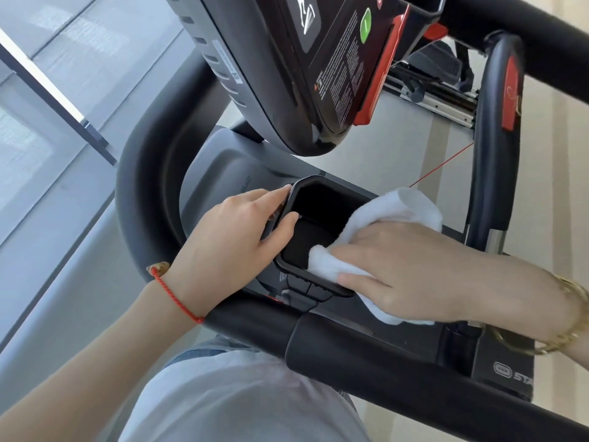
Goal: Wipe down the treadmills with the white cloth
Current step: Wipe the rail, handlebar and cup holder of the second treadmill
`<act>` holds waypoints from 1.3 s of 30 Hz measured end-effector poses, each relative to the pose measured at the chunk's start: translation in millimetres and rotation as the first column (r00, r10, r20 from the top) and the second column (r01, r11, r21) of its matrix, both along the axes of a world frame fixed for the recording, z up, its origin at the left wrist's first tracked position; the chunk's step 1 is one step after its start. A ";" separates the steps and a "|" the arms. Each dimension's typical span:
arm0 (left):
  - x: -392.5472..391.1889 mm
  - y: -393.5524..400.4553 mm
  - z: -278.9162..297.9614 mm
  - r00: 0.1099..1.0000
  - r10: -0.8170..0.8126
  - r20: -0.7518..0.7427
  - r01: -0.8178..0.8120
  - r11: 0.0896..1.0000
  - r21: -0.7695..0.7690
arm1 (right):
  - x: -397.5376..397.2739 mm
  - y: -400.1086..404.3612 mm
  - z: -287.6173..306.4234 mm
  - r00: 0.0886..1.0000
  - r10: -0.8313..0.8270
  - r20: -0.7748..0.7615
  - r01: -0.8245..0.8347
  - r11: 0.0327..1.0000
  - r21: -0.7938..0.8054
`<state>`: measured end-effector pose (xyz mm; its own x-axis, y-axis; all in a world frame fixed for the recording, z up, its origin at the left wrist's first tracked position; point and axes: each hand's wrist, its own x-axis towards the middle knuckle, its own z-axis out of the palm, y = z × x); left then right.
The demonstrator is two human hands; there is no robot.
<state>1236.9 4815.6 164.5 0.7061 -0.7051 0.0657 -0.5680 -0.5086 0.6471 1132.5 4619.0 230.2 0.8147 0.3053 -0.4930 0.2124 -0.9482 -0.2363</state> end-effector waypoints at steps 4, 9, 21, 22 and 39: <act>-0.7 0.5 0.5 1.000 0.012 0.021 -0.012 1.000 0.023 | -14.0 -7.7 -4.0 0.996 0.013 0.092 -0.019 0.998 0.064; -1.6 1.1 0.5 0.999 0.016 0.043 -0.018 0.999 0.041 | -1.0 -22.8 -15.9 0.973 0.075 0.216 -0.076 0.997 -0.006; -3.8 -1.3 -0.2 0.999 0.026 0.047 -0.027 0.999 0.023 | 83.2 -67.4 -6.9 0.494 0.849 0.186 -0.825 0.525 -0.208; -3.5 -1.3 -0.2 0.999 0.023 0.046 -0.024 0.999 0.024 | 92.9 -62.7 -6.8 0.420 0.891 0.172 -0.856 0.452 -0.252; -16.7 6.3 -4.8 0.998 0.055 0.032 -0.056 0.998 0.038 | 80.9 -71.0 -4.6 0.363 0.888 0.282 -0.855 0.438 -0.278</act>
<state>1220.2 4822.0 159.7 0.7423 -0.6672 0.0617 -0.5578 -0.5644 0.6085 1213.4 4548.0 225.7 0.2174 0.9262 -0.3080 0.9753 -0.1935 0.1064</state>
